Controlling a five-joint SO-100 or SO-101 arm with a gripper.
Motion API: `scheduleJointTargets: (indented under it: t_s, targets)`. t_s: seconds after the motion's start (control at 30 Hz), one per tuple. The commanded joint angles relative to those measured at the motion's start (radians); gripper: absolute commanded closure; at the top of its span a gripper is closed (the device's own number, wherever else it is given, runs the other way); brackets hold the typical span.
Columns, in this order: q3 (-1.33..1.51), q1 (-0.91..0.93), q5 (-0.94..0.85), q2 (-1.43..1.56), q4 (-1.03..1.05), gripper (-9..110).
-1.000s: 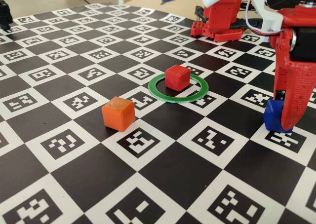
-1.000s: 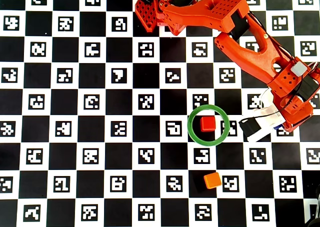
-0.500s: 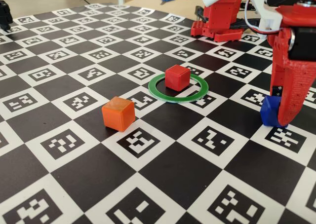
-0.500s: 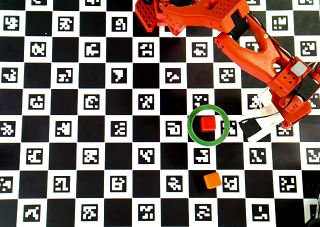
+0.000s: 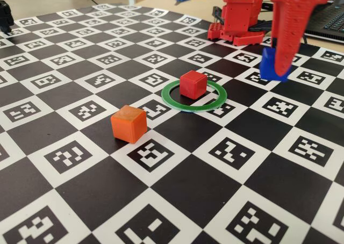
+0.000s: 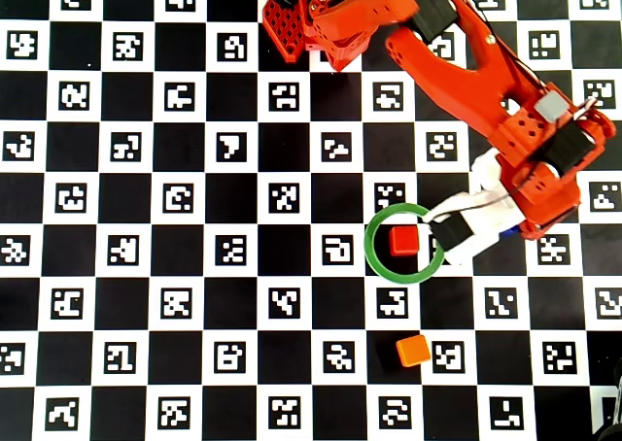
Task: Grab the red cube then put it in the green circle then put the blue cube on top and finally the orange cube on top
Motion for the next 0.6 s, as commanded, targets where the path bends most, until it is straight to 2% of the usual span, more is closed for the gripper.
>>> scheduleJointTargets:
  t_s: [0.0,0.3,0.57]
  targets:
    - [0.086,0.072,0.031,0.244,-0.04,100]
    - [0.181,0.278,0.097,0.354,-0.057,100]
    - [0.285,0.316,0.104,0.431,-0.094,100]
